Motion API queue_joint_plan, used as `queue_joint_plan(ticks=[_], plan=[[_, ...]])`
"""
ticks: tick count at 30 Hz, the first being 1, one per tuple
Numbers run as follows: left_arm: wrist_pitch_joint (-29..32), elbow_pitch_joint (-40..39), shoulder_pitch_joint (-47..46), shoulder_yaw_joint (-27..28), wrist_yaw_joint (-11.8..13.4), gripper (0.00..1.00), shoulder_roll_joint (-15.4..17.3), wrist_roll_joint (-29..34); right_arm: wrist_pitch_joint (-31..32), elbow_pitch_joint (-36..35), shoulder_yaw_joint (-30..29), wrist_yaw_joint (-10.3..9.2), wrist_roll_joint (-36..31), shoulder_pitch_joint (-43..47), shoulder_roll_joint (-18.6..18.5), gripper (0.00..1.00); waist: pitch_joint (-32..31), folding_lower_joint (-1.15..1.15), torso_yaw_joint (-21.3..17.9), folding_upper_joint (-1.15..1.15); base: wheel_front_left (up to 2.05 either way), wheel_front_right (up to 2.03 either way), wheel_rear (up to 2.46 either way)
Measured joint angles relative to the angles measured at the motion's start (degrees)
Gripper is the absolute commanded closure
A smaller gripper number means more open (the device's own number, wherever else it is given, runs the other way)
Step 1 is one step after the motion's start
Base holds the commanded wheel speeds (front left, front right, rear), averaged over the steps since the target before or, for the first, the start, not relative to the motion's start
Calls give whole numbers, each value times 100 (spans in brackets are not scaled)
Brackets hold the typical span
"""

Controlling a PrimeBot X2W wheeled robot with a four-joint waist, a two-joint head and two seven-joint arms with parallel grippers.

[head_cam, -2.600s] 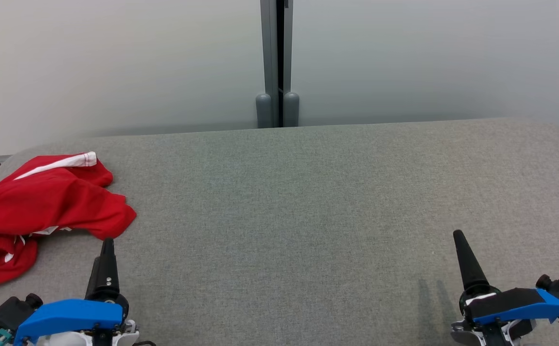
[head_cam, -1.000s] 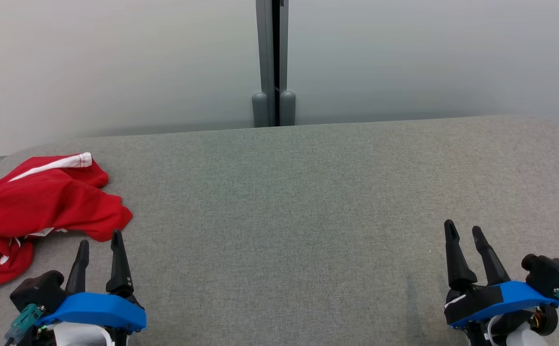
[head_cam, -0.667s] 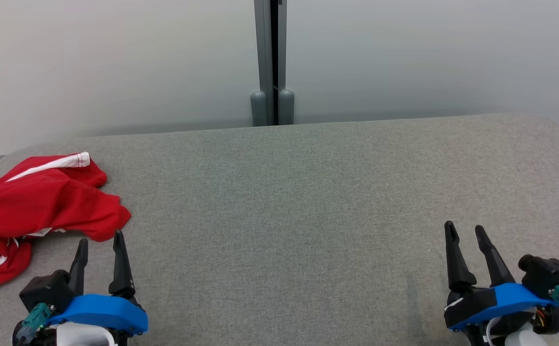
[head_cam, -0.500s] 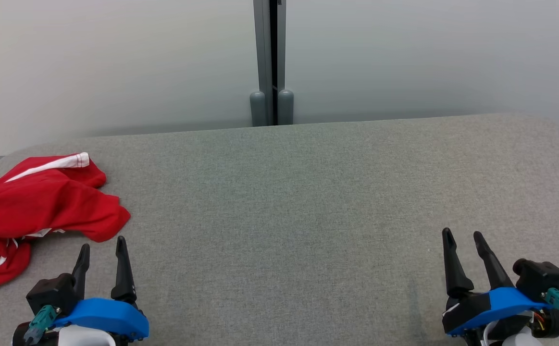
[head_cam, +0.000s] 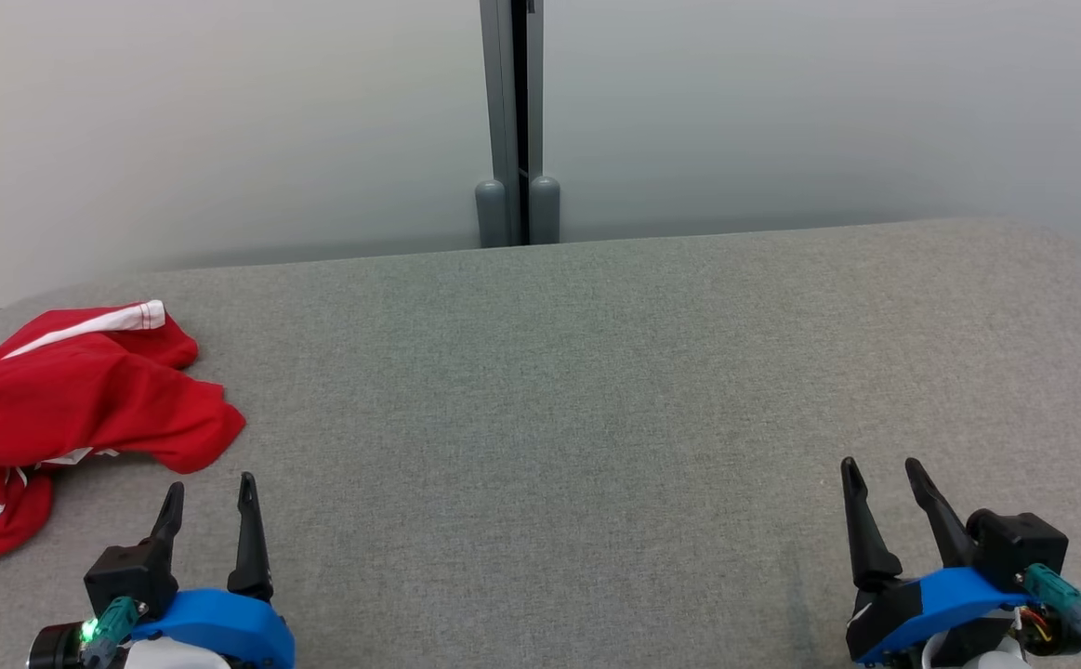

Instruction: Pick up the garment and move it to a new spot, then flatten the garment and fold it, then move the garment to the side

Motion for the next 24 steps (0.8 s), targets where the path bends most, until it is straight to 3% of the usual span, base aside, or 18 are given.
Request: queue_joint_plan(ticks=[24], plan=[[-219,181,-30,-52,32,0,-7,848,-215,82,8,1,-875,-69,-14,0,64,0,-8,0,0,0,0]])
